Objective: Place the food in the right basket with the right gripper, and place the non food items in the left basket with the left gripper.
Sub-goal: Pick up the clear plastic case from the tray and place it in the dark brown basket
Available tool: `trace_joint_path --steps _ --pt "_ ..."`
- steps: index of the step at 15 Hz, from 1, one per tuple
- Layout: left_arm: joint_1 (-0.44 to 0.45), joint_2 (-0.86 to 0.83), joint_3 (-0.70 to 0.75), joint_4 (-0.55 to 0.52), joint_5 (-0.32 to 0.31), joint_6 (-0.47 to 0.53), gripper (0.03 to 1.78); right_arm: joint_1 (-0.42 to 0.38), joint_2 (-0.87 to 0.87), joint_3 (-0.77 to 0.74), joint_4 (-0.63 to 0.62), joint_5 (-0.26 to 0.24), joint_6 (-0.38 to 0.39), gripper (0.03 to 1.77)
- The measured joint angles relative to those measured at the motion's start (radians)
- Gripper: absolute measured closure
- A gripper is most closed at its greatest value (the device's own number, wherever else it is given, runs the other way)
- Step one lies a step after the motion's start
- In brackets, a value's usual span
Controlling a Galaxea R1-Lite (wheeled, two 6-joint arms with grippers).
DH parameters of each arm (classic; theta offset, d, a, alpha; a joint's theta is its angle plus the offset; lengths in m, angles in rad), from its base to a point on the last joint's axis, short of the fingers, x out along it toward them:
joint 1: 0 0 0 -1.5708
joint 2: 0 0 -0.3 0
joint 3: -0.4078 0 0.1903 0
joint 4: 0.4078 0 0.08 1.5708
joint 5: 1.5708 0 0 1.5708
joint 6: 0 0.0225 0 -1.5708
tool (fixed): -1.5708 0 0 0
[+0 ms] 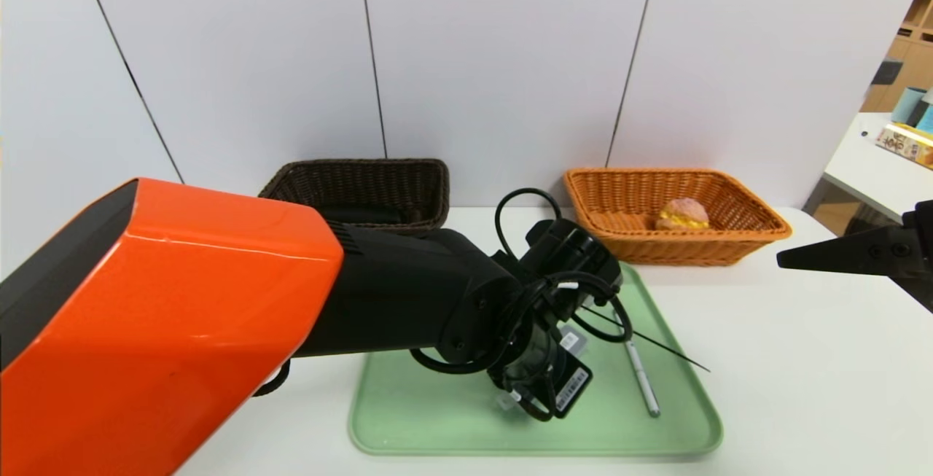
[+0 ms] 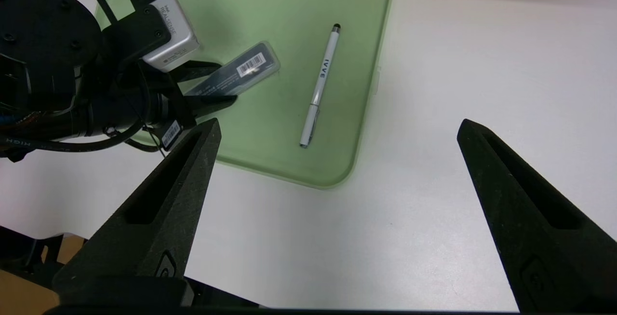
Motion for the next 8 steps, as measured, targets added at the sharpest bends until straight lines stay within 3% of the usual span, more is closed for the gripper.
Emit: trace_joint_path --steps 8 --pt "0.045 -0.087 -0.045 0.006 0.005 0.009 1.24 -0.001 -0.001 0.003 0.0 -0.003 0.003 0.11"
